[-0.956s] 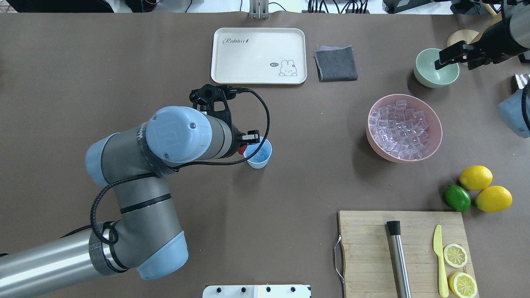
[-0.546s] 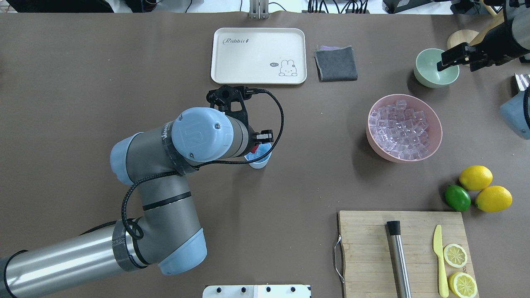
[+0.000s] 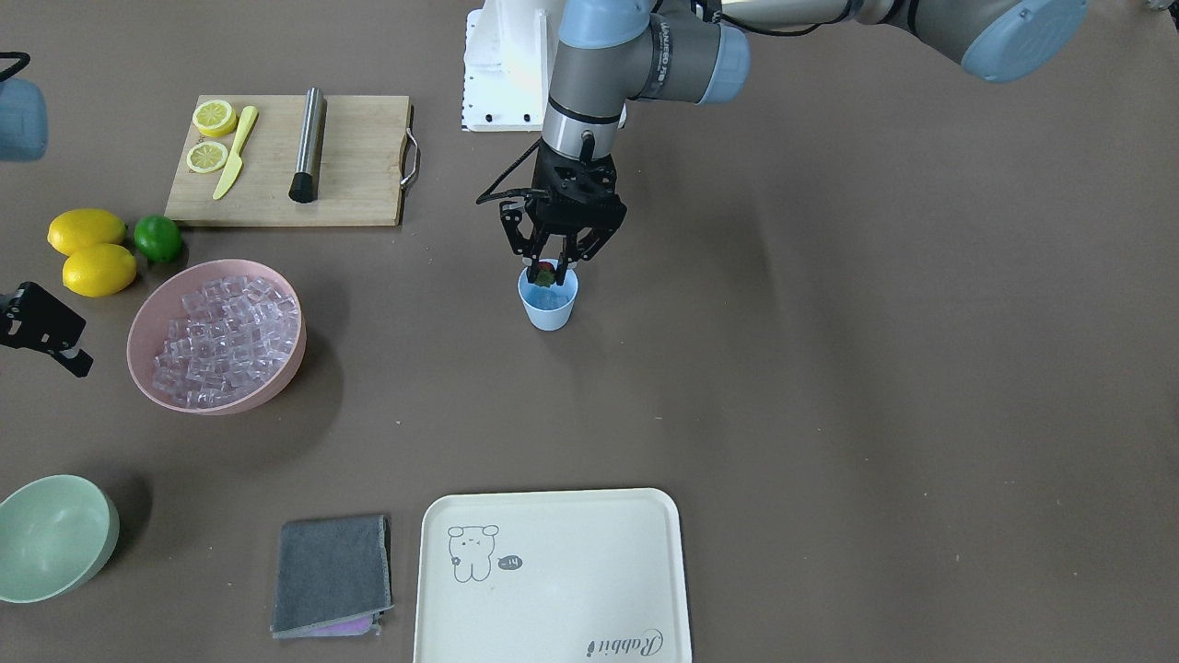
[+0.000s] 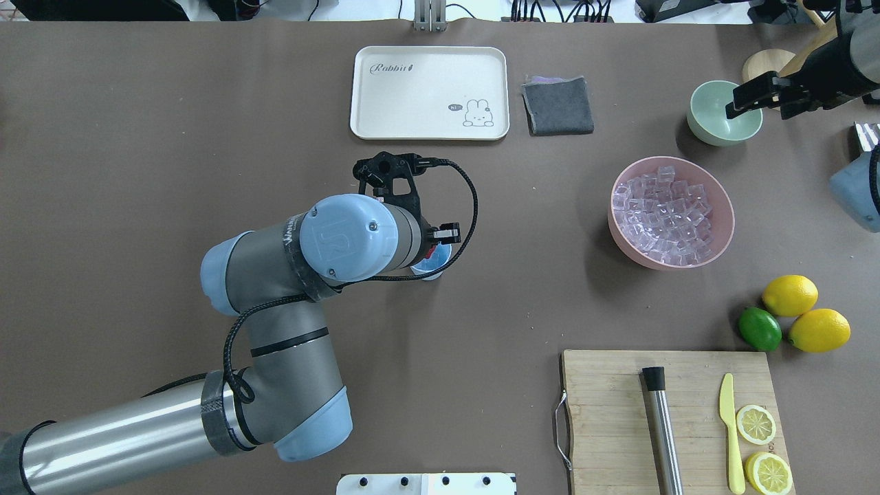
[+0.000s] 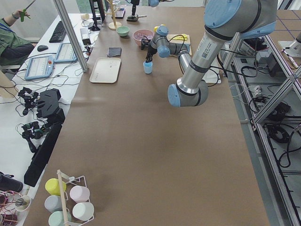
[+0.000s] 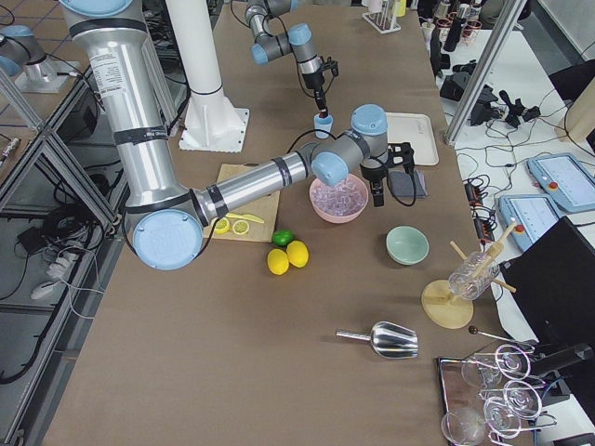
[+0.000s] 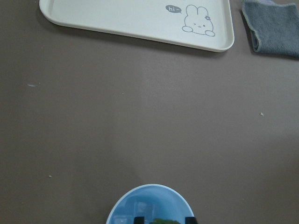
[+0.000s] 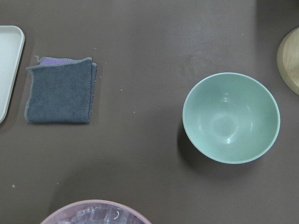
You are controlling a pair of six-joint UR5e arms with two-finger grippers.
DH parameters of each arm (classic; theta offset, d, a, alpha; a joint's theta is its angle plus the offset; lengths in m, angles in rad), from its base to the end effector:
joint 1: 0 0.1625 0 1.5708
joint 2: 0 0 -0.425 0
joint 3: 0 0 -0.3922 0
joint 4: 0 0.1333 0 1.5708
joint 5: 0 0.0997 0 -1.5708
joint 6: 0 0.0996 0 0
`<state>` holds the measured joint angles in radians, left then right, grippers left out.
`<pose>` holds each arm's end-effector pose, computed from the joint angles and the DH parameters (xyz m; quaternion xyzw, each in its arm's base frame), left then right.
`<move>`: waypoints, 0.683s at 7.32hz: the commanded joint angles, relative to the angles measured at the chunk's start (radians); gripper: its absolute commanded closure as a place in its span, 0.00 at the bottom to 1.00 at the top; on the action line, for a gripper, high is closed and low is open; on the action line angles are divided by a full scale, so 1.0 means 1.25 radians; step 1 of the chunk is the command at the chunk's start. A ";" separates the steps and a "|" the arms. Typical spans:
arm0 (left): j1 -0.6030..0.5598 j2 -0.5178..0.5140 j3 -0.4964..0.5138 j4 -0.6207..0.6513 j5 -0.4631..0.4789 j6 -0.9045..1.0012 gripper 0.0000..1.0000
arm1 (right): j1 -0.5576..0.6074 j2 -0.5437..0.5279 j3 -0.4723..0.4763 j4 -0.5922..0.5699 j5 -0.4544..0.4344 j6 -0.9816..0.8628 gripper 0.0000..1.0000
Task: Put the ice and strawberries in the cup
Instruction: 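Carry the strawberry with the left gripper over the light-blue cup, then open the left gripper to drop the strawberry into the cup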
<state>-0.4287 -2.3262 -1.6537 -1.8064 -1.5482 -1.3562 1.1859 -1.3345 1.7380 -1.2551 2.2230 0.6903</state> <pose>0.5700 -0.4096 0.1401 0.1709 0.4822 -0.0975 0.8537 -0.1530 -0.5717 0.4156 0.1328 -0.4283 0.0235 0.8935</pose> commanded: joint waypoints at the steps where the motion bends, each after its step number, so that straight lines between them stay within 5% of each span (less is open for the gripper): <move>1: -0.006 -0.003 -0.001 0.003 -0.002 0.010 0.02 | 0.005 0.001 -0.001 -0.002 0.001 0.000 0.01; 3: -0.042 0.003 -0.019 0.010 -0.031 0.028 0.02 | 0.025 0.001 -0.001 -0.029 0.042 0.000 0.01; 5: -0.157 0.043 -0.106 0.106 -0.125 0.141 0.02 | 0.084 -0.008 0.000 -0.156 0.091 -0.097 0.01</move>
<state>-0.5438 -2.3030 -1.7194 -1.7383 -1.6456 -1.2651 1.2506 -1.3352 1.7394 -1.3618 2.3086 0.6526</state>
